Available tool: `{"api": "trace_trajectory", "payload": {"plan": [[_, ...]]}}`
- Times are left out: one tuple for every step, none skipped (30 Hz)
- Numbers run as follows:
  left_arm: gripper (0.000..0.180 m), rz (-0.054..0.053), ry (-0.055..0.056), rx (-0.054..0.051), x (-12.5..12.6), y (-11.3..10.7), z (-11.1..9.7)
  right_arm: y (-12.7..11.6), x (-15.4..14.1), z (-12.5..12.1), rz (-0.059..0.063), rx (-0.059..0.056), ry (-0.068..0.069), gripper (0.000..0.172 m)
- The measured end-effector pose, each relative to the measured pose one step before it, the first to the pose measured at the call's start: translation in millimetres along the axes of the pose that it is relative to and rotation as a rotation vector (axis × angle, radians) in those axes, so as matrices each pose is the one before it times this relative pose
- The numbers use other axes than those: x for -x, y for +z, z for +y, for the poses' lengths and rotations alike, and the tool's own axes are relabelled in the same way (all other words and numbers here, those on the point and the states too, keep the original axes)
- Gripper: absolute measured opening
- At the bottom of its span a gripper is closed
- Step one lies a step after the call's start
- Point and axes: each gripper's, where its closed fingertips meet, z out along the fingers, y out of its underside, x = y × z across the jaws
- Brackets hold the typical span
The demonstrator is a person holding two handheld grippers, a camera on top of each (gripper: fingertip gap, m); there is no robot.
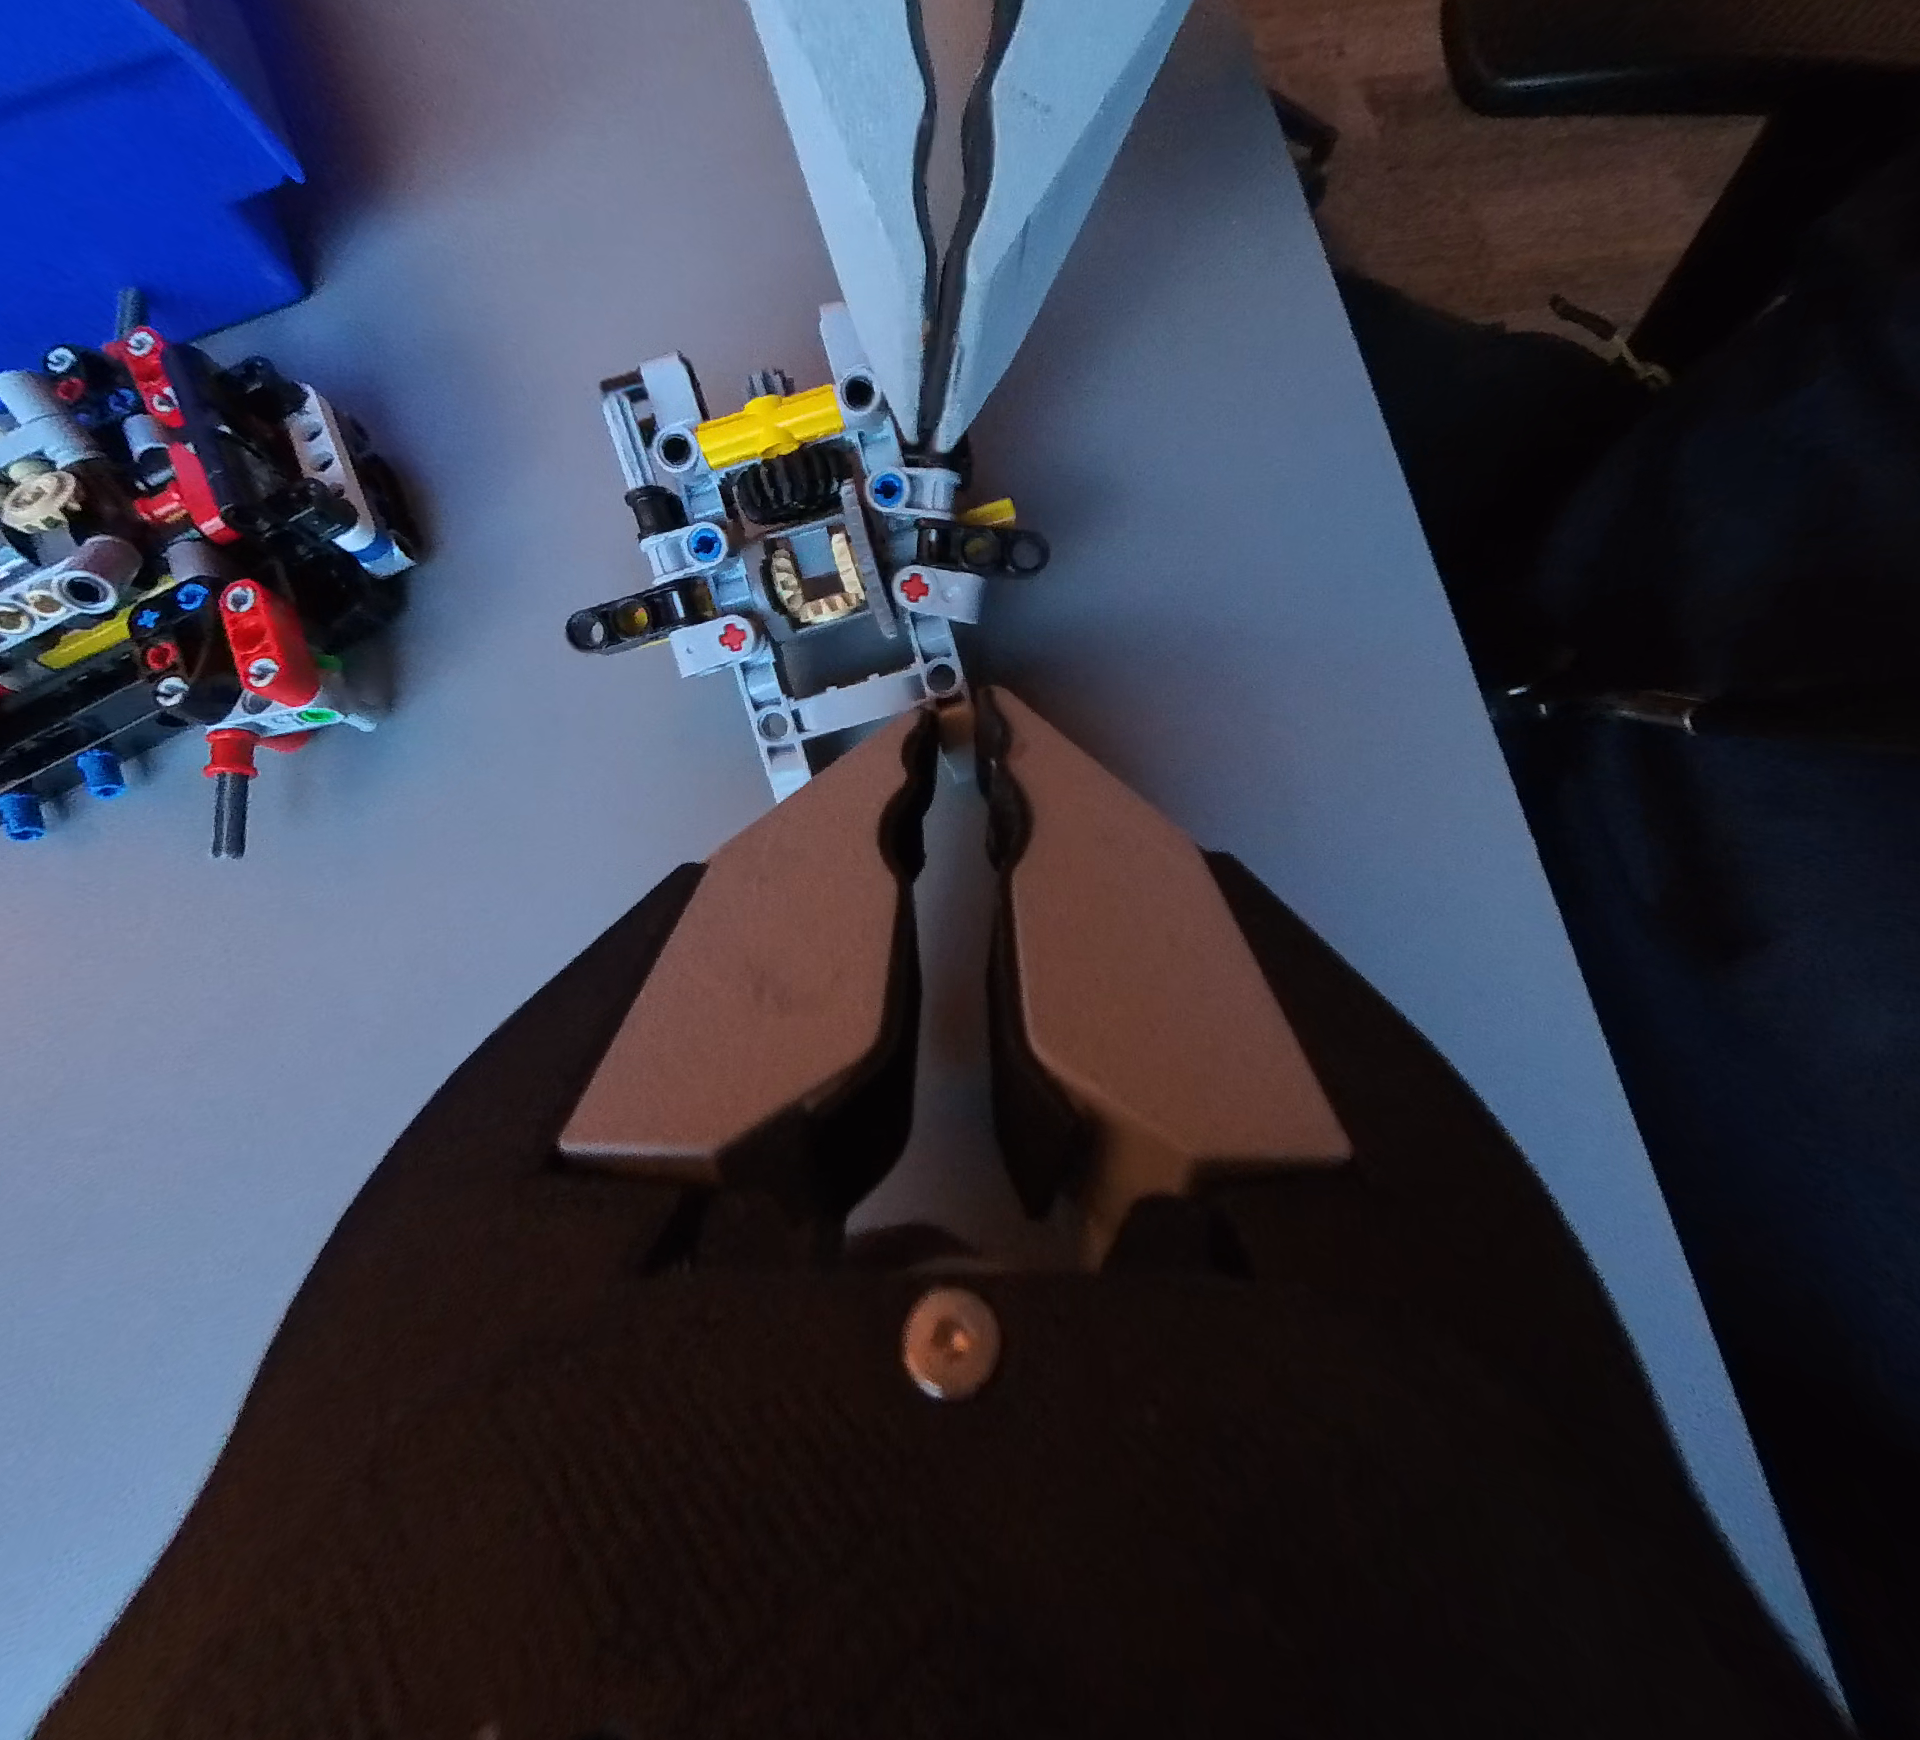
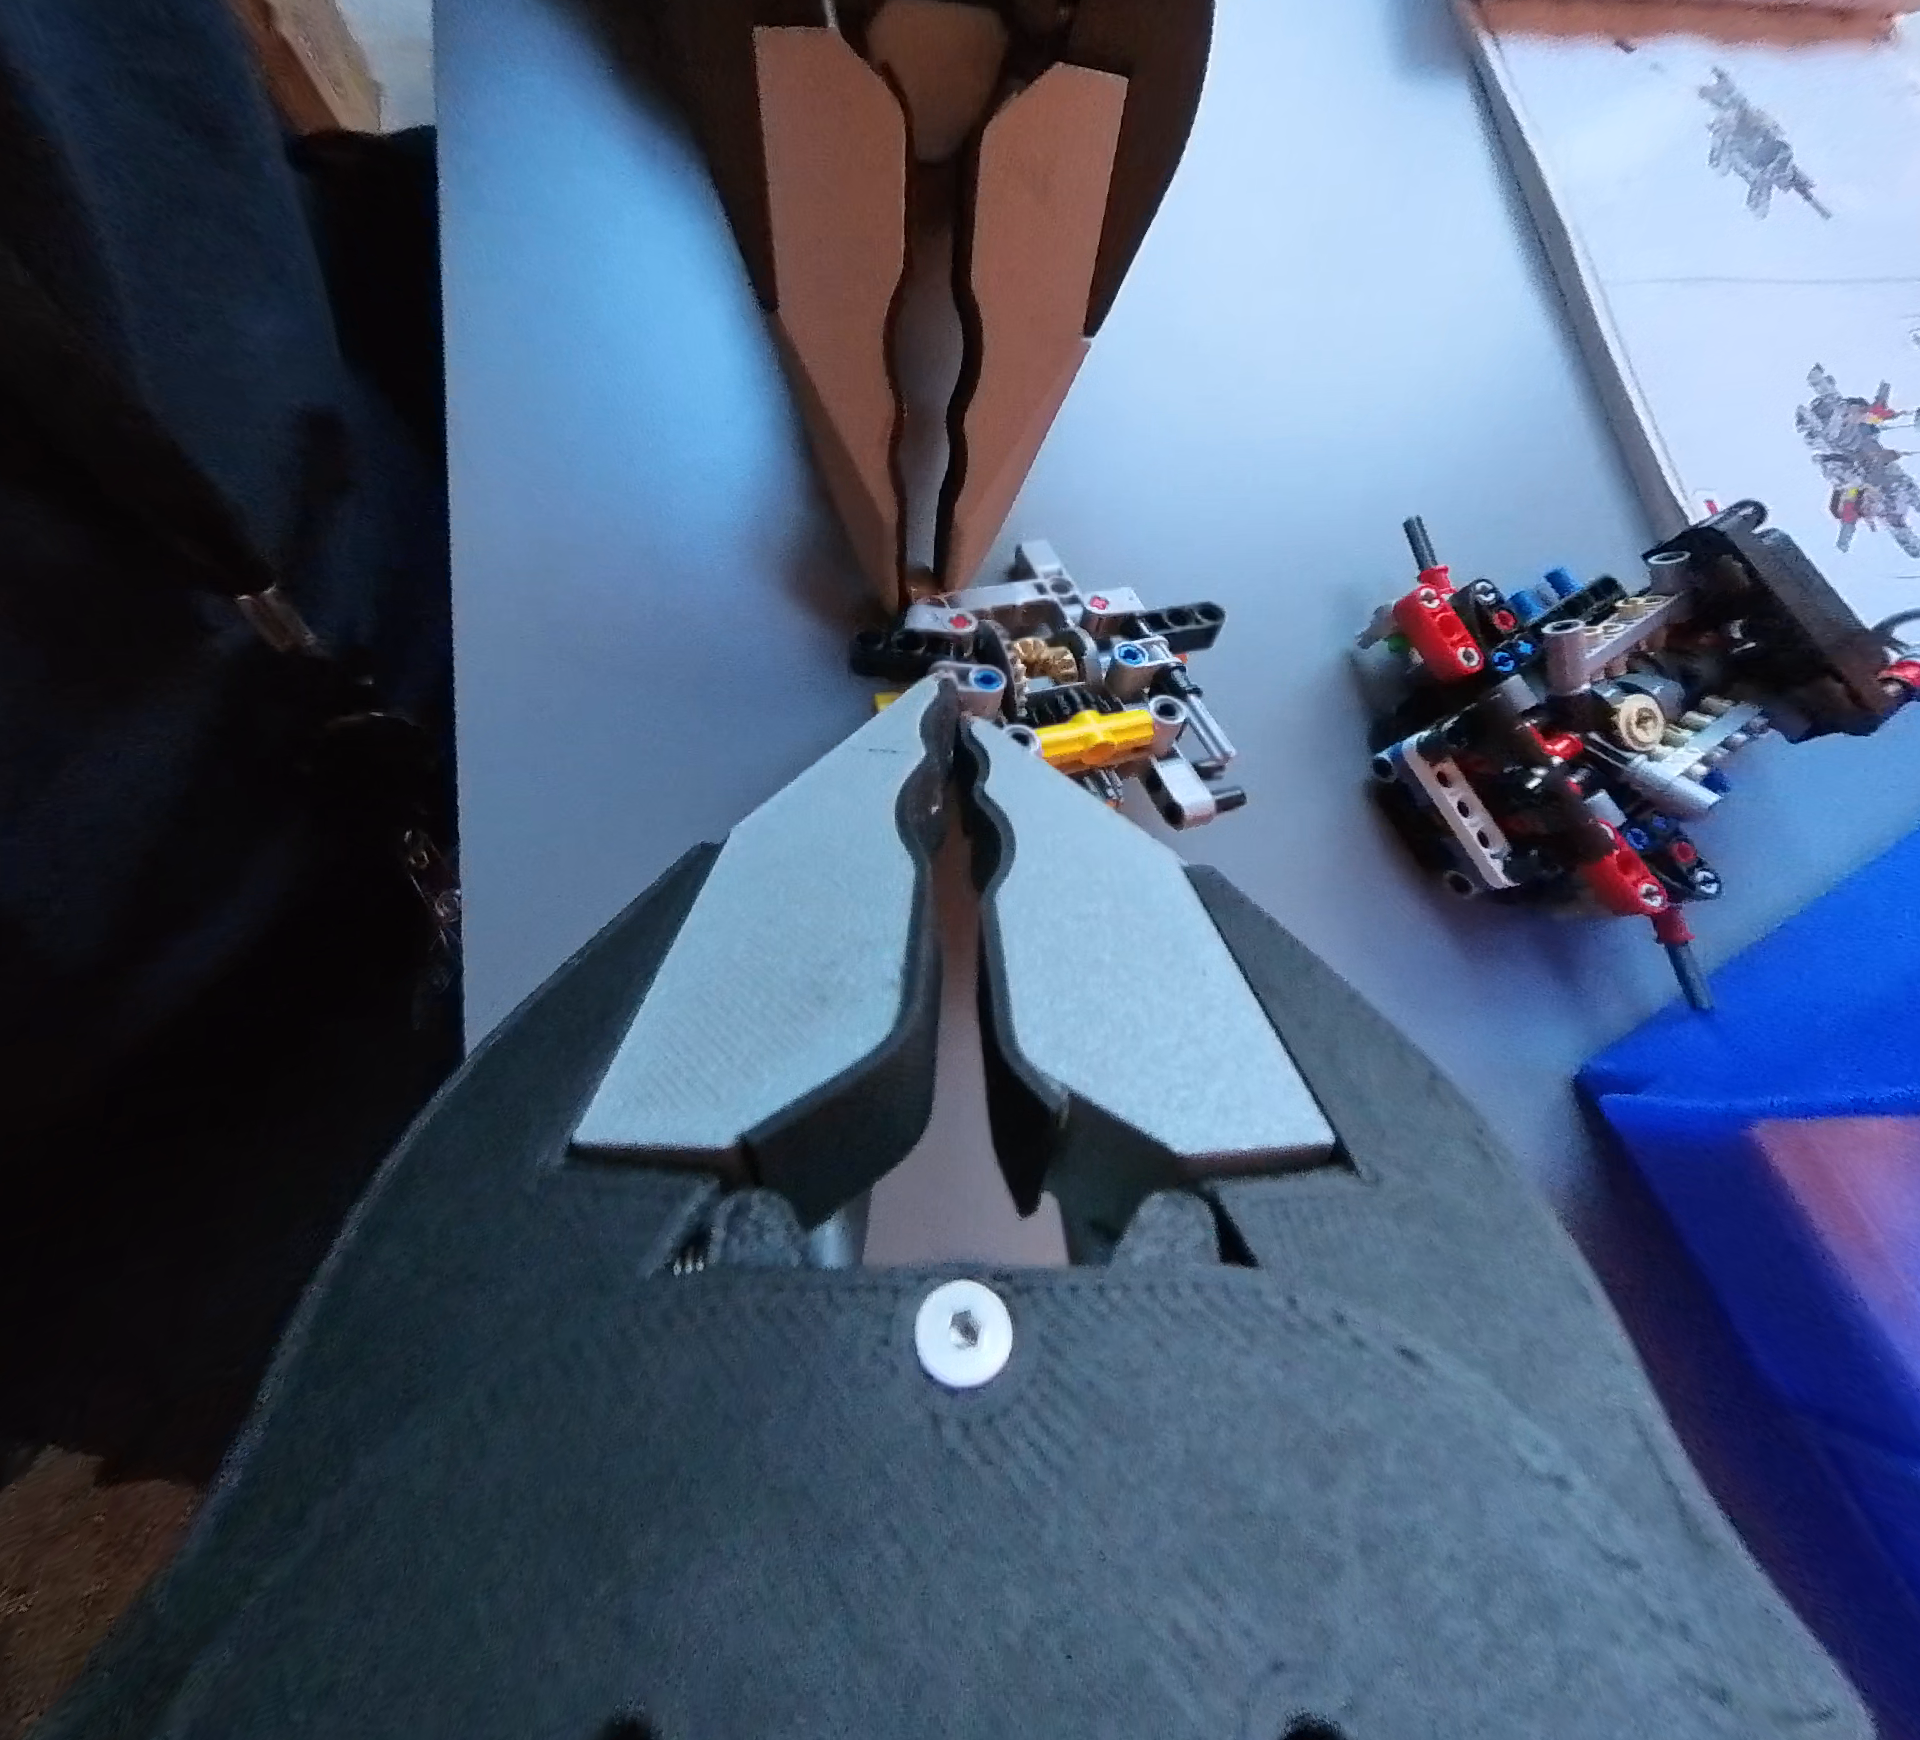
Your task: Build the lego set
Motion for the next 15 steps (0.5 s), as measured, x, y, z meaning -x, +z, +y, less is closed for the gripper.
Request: {"api": "trace_trajectory", "payload": {"plan": [[0.004,0.0011,0.0022,-0.0117,-0.41,-0.47,-1.46,-1.91,-0.41,-0.64,0.0042,-0.0079,-0.0041,0.000],[0.004,0.0010,0.0028,-0.0058,-0.40,0.10,-0.82,-2.37,0.94,-0.80,-0.0052,-0.0111,0.0054,0.000],[0.004,-0.0009,0.0049,0.0084,-0.35,0.46,1.06,-2.43,0.70,-0.61,-0.0030,-0.0131,0.0150,0.000],[0.005,0.0041,0.0174,0.0000,-2.22,0.50,-0.09,-1.98,-2.35,1.49,0.0187,-0.0083,0.0181,0.011],[0.005,-0.0122,0.0141,0.0092,-0.23,0.72,1.04,-1.19,-2.85,5.09,0.0214,0.0088,0.0180,0.021],[0.005,-0.0078,0.0082,0.0146,0.08,1.16,1.74,-1.13,-1.25,6.19,0.0115,0.0154,0.0165,0.023],[0.005,-0.0032,0.0025,0.0031,0.05,0.39,0.25,-1.19,0.70,3.50,0.0049,0.0009,0.0131,0.027],[0.005,-0.0013,-0.0036,-0.0025,0.46,-0.20,-0.24,-1.70,2.25,1.10,0.0017,-0.0104,0.0072,0.029],[0.005,0.0013,-0.0045,-0.0008,0.21,-0.06,-0.09,-1.88,1.55,0.87,0.0096,-0.0073,0.0029,0.030],[0.005,-0.0038,-0.0028,0.0001,0.67,-0.08,0.10,-1.75,0.82,0.75,0.0166,-0.0048,0.0019,0.032],[0.005,-0.0055,0.0024,-0.0016,0.42,-0.08,-0.23,-1.37,1.92,0.32,0.0100,-0.0051,-0.0004,0.033],[0.005,-0.0009,0.0068,-0.0008,-0.52,0.12,-0.26,-0.90,3.78,-0.09,-0.0016,-0.0056,-0.0052,0.034],[0.005,0.0121,0.0091,0.0004,-2.30,0.27,-0.06,0.08,4.84,0.73,-0.0092,0.0003,-0.0111,0.034],[0.005,0.0176,0.0079,-0.0039,-2.66,-0.14,-0.52,1.02,3.82,2.49,-0.0057,0.0116,-0.0156,0.036],[0.005,0.0058,0.0049,-0.0085,-0.49,-0.90,-0.94,1.59,1.16,2.86,0.0049,0.0120,-0.0136,0.040]]}}
